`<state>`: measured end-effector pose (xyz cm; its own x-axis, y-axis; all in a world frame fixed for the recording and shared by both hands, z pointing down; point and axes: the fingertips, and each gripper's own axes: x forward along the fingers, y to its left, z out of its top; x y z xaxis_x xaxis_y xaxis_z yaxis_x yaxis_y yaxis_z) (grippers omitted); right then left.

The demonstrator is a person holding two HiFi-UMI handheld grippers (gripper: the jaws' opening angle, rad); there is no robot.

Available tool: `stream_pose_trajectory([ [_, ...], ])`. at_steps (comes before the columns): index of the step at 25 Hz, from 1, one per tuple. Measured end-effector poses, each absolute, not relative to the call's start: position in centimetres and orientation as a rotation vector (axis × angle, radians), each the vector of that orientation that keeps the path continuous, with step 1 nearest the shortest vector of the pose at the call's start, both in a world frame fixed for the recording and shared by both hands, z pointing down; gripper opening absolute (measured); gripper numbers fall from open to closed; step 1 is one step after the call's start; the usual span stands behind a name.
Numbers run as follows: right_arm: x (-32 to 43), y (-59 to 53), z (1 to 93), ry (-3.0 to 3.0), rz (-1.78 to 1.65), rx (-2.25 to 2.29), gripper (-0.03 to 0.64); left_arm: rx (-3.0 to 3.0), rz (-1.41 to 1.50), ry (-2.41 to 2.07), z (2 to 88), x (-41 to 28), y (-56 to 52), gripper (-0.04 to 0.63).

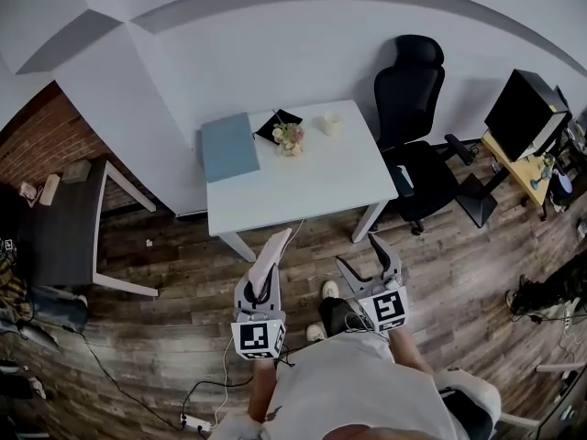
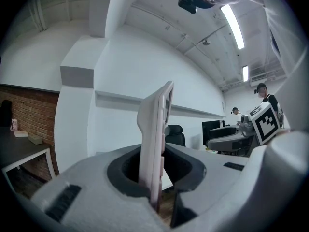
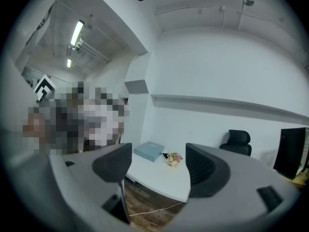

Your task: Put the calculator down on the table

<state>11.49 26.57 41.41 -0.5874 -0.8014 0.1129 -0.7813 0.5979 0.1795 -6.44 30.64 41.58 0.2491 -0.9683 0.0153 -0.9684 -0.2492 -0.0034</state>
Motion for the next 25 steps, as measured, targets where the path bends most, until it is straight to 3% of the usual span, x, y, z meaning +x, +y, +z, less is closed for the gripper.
stream_pose_trajectory([
  [25,10.5,16.3,42.0,-2.658,-0.183,1.284,0.342,2.451,0.041,-1.937,42.0,-7.4,21.0,0.08],
])
